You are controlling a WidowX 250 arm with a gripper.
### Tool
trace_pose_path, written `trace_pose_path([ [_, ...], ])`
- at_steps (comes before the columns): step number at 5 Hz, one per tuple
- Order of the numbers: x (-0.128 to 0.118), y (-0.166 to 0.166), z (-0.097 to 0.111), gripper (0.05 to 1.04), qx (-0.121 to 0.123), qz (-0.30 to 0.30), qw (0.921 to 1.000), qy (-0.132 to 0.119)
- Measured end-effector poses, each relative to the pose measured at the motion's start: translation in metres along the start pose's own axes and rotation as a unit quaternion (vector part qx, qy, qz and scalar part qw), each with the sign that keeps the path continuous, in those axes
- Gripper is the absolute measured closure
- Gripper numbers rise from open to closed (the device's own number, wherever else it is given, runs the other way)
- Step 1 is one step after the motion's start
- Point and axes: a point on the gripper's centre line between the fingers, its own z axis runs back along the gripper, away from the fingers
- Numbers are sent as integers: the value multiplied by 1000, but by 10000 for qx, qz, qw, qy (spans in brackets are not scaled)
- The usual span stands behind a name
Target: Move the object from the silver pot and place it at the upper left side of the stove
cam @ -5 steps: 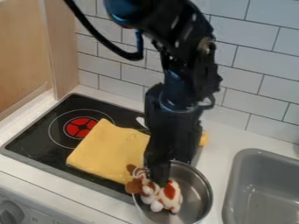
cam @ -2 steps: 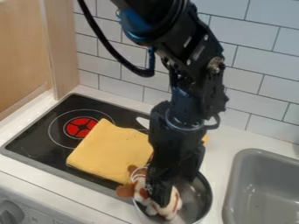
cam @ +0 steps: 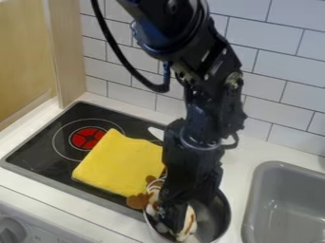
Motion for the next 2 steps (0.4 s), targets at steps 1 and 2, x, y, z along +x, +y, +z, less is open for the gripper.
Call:
trace_pose_path([
  [1,-1,0,-8,138,96,-42,9999,28],
  [2,0,4,-13,335,243,11,9997,-32],
])
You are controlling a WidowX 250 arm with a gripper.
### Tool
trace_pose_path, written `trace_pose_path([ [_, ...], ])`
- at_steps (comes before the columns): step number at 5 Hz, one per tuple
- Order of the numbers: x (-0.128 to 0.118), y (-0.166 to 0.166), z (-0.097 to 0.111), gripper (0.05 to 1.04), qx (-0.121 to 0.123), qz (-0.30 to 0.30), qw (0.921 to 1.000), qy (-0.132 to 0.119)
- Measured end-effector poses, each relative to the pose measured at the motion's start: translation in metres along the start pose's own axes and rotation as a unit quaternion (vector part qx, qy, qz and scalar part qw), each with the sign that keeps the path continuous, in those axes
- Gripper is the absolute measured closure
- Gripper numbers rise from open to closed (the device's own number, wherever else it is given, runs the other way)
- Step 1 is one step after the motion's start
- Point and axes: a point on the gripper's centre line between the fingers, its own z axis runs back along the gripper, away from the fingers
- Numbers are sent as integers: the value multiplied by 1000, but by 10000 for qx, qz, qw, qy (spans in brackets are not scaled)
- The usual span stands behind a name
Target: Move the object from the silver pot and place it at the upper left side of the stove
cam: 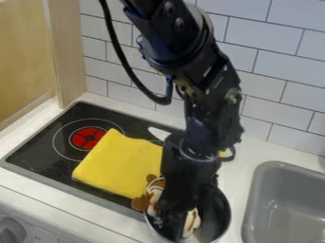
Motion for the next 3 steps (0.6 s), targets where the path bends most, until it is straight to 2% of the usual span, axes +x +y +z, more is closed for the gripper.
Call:
trace_pose_path([
  [1,3,-1,0,517,-27,37,10000,-84],
  [3,6,0,5,535,-78,61,9998,-162],
])
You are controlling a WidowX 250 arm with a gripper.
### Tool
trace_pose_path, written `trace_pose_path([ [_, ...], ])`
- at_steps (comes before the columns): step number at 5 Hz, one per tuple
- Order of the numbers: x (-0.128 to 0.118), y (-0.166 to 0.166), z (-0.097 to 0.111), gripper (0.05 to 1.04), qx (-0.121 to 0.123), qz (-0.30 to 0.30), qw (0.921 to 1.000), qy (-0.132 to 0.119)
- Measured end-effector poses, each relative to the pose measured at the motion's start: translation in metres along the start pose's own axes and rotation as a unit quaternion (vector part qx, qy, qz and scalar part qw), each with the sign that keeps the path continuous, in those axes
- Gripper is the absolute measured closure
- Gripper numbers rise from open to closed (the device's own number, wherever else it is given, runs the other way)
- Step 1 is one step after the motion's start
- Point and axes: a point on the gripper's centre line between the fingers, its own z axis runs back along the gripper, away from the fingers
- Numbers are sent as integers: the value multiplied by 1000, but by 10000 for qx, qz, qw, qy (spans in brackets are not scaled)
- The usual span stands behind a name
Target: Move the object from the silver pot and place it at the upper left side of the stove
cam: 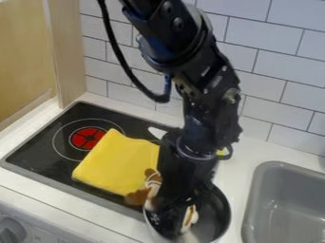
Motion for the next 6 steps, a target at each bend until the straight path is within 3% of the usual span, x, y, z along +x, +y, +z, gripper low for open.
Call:
trace_pose_path([
  [2,10,-1,23,535,-249,-30,9994,-236],
  [3,19,-5,34,535,-209,78,9989,-421],
  [4,40,-7,48,535,-455,431,9971,-429],
  [6,99,-20,63,535,-712,1374,9871,-404],
])
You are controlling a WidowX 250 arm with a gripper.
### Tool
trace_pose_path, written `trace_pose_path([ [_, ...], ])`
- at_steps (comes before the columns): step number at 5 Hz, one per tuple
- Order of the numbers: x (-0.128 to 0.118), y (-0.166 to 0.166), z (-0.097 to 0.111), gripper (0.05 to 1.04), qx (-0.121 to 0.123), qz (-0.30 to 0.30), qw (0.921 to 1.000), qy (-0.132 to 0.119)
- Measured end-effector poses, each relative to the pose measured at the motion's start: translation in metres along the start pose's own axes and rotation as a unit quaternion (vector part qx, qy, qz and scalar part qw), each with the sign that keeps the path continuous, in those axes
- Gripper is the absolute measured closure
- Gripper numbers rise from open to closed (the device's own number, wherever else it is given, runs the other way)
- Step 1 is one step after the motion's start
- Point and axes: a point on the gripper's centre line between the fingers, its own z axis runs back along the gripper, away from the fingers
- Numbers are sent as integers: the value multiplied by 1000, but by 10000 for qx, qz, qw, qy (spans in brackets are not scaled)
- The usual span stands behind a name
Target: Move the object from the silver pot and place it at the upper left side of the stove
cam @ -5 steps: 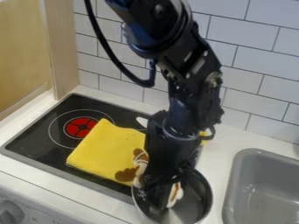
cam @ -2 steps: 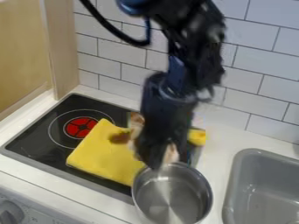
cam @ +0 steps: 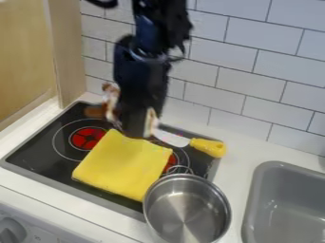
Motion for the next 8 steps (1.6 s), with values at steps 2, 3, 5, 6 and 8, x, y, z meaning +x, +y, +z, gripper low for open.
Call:
trace_pose_path([
  [2,33,-36,-16,535,152,178,9996,-166],
  [3,55,-53,-28,535,233,321,9989,-248],
  [5,86,-63,-67,535,531,541,9971,-72],
  [6,102,-59,-79,535,609,745,9954,1],
  [8,112,-54,-93,481,746,902,9929,218],
])
